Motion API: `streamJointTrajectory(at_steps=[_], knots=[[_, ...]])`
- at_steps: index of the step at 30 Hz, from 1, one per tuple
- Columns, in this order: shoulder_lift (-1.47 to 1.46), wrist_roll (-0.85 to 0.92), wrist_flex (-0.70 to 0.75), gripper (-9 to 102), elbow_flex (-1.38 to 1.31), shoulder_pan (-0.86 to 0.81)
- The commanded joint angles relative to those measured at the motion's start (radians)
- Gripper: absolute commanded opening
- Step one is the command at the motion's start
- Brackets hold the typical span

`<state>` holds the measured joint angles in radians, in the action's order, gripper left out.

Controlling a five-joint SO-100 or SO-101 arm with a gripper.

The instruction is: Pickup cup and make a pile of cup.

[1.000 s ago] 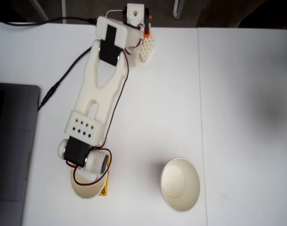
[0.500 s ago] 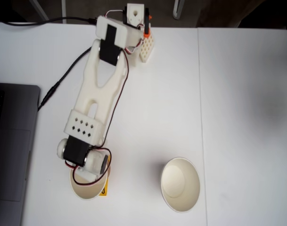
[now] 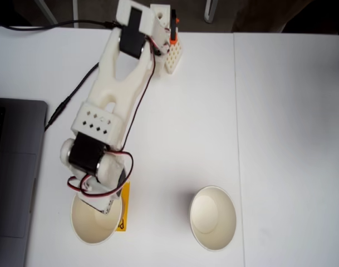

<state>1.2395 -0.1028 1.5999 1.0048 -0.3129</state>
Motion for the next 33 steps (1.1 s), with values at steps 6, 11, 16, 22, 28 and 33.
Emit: streamJointTrajectory(at_steps=[6,11,16,22,28,33], knots=[[0.238,-0.006,-0.005,-7,-0.058,0.009],[0.308,-0.006,-0.005,-7,-0.069,0.061],[0.397,-0.006,-0.005,-7,-0.075,0.126],[0.491,-0.006,-0.006,-7,-0.077,0.224],[0.563,-0.006,-0.006,-7,-0.078,0.319],[0.614,-0.006,-0.006,-7,-0.080,0.407]])
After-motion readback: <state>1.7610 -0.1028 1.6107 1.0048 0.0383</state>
